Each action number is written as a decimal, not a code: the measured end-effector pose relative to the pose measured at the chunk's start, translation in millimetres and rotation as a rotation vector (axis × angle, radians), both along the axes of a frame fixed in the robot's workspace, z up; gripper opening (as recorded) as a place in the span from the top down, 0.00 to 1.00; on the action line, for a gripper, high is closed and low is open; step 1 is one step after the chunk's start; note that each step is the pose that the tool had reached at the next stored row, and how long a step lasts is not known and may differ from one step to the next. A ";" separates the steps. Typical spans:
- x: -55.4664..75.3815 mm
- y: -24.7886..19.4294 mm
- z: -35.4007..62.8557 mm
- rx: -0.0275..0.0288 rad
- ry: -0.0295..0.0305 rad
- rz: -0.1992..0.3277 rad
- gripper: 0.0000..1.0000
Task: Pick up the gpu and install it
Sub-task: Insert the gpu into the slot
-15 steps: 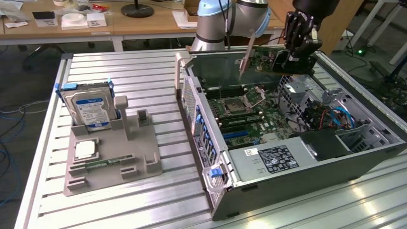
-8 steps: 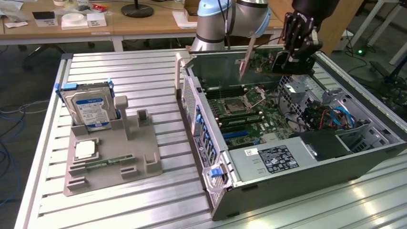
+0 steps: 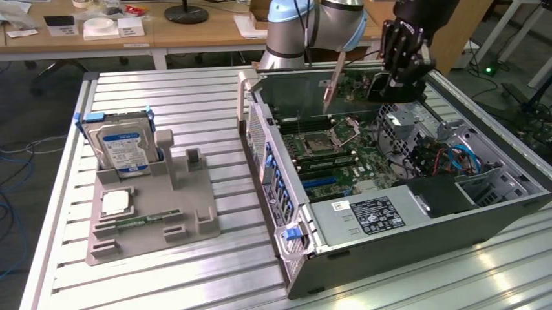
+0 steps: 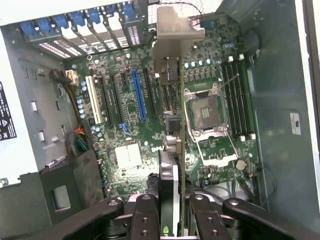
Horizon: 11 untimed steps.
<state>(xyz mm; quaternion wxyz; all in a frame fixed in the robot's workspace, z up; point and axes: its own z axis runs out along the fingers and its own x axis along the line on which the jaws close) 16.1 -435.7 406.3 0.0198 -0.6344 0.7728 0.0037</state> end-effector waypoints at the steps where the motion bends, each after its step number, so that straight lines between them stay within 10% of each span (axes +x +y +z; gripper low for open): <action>1: -0.1 0.0 -1.1 0.0000 0.0000 0.016 0.72; 11: -4.7 0.0 -6.2 -0.0001 -0.0009 0.075 0.72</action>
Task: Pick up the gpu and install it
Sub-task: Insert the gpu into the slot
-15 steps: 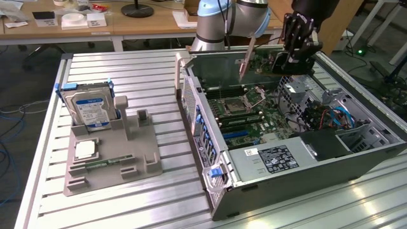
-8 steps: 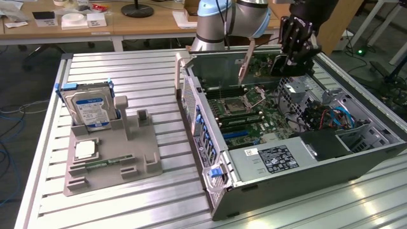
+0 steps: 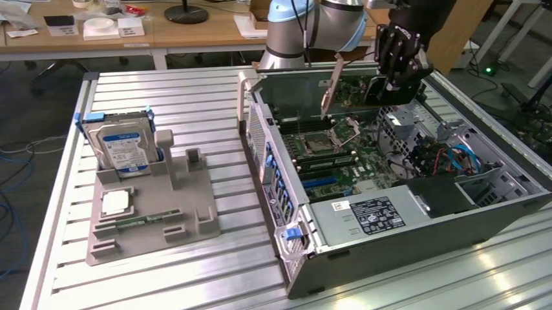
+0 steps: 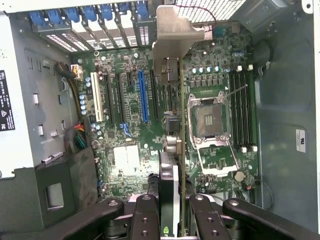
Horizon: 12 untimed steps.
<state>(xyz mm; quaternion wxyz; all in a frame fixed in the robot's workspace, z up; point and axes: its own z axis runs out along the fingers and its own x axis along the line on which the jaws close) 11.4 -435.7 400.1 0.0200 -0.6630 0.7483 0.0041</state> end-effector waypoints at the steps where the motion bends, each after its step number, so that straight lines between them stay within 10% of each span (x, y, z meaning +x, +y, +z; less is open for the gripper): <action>1: 0.0 0.0 0.0 0.0000 0.0000 0.000 0.72; 12: 0.0 0.0 -0.1 0.0001 0.0000 0.000 0.72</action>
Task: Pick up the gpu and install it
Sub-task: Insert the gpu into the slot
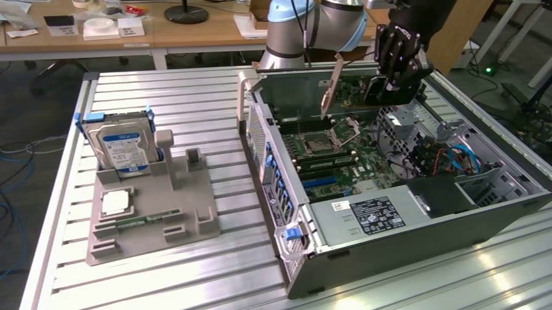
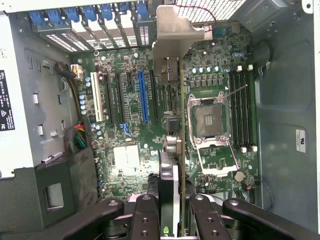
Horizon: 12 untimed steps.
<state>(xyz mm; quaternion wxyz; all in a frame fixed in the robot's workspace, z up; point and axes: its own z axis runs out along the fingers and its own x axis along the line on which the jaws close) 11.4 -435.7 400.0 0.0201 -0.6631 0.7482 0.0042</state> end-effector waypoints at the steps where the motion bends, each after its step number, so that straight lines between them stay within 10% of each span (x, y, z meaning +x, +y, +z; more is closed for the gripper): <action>1: 0.0 0.0 0.0 0.0000 0.0000 0.000 0.72; 12: -8.7 0.0 -0.9 0.0001 0.0000 0.000 0.72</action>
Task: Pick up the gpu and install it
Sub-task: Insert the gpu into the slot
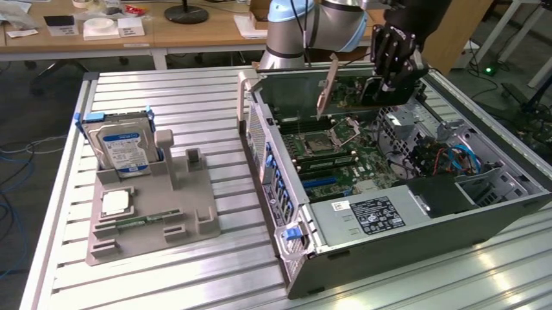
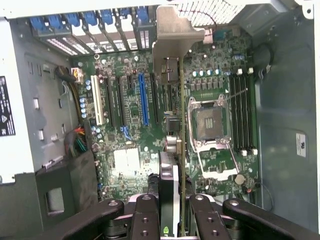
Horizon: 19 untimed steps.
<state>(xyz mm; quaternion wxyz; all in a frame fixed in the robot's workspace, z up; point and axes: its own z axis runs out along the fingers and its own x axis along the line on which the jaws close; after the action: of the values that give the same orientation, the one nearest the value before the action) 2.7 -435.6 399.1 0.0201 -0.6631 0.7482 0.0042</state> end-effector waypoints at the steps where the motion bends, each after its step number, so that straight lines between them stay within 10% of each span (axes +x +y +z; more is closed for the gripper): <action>1: -2.2 0.0 -0.3 -0.0001 0.0000 0.000 0.72; 14: -12.3 -0.8 -19.6 0.0012 -0.0050 0.007 0.72; 19: -12.4 -9.2 -27.5 0.0031 -0.0053 0.018 0.72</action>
<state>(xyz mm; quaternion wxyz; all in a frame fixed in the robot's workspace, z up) -9.7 -444.8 371.6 0.0230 -0.6698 0.7421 0.0038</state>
